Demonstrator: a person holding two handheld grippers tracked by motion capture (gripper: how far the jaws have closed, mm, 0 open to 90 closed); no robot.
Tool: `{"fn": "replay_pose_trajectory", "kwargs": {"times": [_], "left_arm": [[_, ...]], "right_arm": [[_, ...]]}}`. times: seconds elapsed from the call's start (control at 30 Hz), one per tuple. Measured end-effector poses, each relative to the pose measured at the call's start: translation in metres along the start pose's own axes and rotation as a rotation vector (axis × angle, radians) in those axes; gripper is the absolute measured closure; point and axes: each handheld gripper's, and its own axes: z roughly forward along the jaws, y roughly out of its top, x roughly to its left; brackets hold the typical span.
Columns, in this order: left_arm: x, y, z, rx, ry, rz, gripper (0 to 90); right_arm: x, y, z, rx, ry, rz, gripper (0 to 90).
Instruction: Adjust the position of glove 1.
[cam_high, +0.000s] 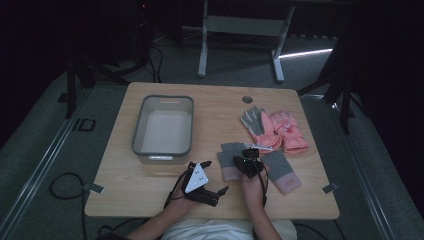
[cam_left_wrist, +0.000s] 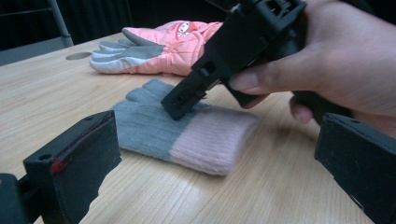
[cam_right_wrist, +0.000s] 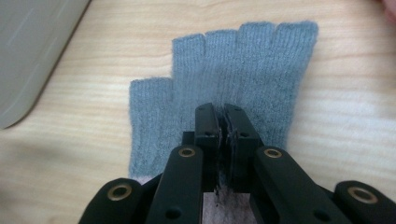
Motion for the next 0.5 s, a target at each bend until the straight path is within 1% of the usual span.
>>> {"fn": "replay_pose_trajectory", "kwargs": {"times": [0.03,0.13,0.23,0.33,0.37,0.4,0.43,0.47,0.5], "left_arm": [[0.0,0.0,0.0,0.0,0.001,-0.001,0.0],[0.001,0.0,0.0,0.0,0.0,-0.009,0.0],[0.0,0.0,0.0,0.0,0.001,-0.007,0.0],[0.001,0.0,0.0,0.001,0.0,-0.009,0.0],[0.001,0.0,0.0,0.0,-0.001,-0.01,0.0],[0.001,0.0,0.0,0.001,-0.002,-0.011,0.0],[0.001,0.0,0.001,0.0,-0.004,-0.012,0.0],[0.001,0.0,0.001,-0.001,-0.004,-0.015,0.0],[0.001,0.0,0.001,-0.001,-0.004,-0.017,0.0]], "right_arm": [[0.0,0.0,0.002,-0.001,-0.005,0.008,84.5],[0.001,-0.002,0.004,-0.017,-0.018,0.002,83.7],[0.0,-0.002,0.004,-0.017,-0.015,0.002,82.3],[0.003,0.001,0.001,-0.014,-0.011,-0.014,77.3],[0.004,0.004,-0.002,-0.024,-0.009,-0.035,76.7],[0.005,0.008,-0.007,-0.028,-0.004,-0.057,74.0],[0.006,0.012,-0.011,-0.039,0.002,-0.07,73.0],[0.006,0.018,-0.018,-0.052,0.015,-0.091,70.7],[0.005,0.024,-0.023,-0.054,0.03,-0.12,67.8]]}}
